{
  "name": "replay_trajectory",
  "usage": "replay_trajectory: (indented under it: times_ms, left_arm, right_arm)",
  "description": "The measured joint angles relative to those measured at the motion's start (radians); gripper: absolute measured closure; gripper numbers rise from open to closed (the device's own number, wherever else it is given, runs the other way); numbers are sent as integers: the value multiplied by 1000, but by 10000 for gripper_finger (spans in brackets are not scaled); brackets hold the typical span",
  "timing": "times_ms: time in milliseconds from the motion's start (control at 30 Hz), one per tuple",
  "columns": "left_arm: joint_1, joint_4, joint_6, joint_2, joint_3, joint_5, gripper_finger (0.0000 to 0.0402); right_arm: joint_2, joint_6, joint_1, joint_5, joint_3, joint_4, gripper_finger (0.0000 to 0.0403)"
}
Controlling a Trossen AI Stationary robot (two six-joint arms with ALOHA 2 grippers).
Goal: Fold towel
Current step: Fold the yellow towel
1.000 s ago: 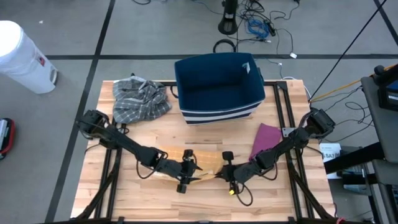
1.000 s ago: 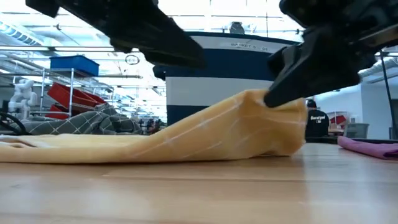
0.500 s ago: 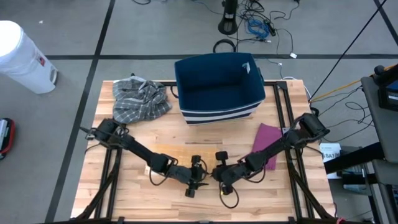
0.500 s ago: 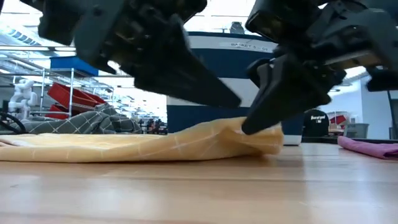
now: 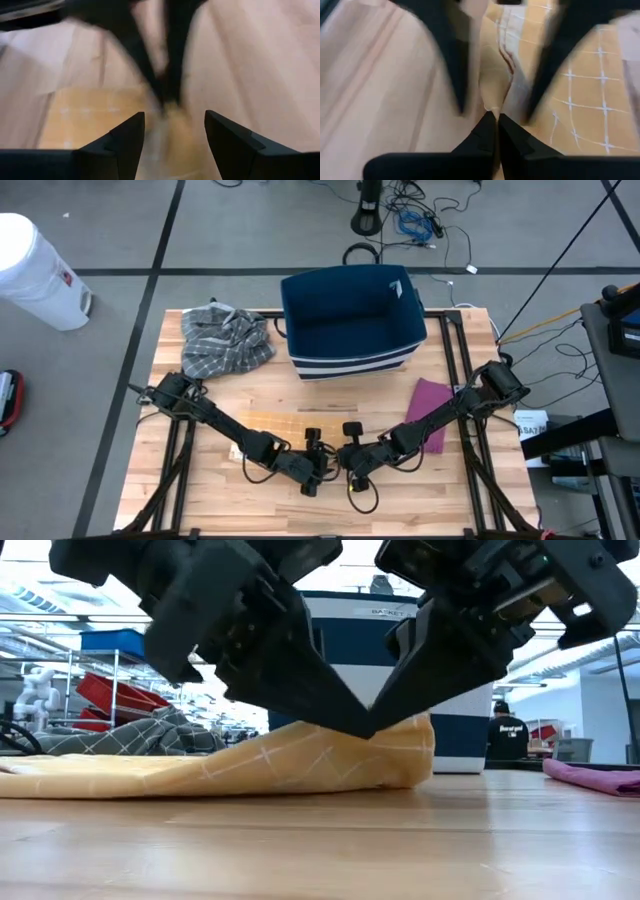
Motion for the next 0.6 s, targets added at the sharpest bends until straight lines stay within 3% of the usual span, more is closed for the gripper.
replay_trajectory:
  times_ms: [333,467,600]
  left_arm:
    - [0,-33,36,0,0,-63,204]
    - [-1,-72,43,0,0,-66,262]
    - [-13,-68,81,0,0,-70,355]
  right_arm:
    - [0,3,1,-69,42,0,400]
    - [-1,-5,5,-90,57,-12,399]
    - [-1,-39,9,-109,57,-19,388]
